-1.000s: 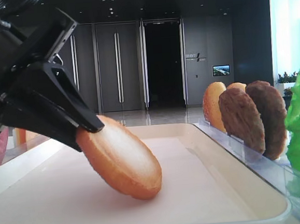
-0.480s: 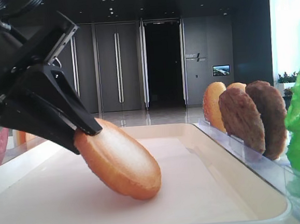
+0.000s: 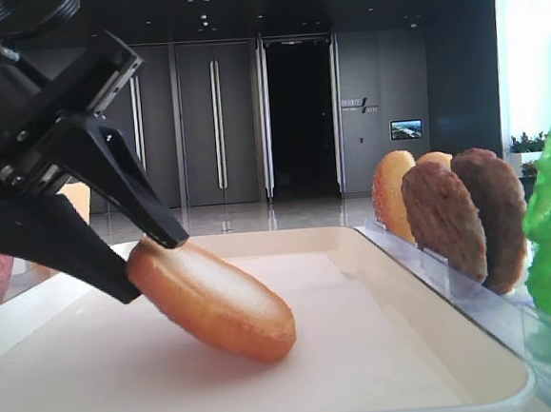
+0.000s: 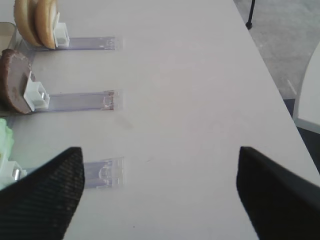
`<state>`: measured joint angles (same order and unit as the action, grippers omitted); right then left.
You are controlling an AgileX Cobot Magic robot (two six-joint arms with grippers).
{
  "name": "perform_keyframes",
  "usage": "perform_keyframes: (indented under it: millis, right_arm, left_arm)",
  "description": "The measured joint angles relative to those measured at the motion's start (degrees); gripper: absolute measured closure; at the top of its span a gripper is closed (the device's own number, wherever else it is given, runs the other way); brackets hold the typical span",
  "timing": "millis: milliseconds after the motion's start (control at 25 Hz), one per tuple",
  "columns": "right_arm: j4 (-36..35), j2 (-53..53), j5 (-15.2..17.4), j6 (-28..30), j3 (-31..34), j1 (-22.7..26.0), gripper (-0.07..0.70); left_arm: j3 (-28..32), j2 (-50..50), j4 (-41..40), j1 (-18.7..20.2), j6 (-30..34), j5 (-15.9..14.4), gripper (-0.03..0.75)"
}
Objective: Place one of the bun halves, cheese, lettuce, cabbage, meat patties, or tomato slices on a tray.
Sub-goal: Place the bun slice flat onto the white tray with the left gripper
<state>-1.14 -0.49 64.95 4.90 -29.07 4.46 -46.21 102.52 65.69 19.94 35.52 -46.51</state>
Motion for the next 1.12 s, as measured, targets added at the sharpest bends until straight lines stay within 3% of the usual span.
perform_keyframes:
  millis: [400,840,1120]
  right_arm:
    - [0.0,0.0,0.0,0.0,0.0,0.0,0.045]
    - [0.0,0.0,0.0,0.0,0.0,0.0,0.045]
    - [0.0,0.0,0.0,0.0,0.0,0.0,0.045]
  left_arm:
    - [0.0,0.0,-1.15,0.0,-3.49,0.13,0.219]
    - [0.0,0.0,-5.09,0.0,-7.64,-0.34,0.127]
    - [0.0,0.0,-5.49,0.0,-7.75,-0.89,0.115]
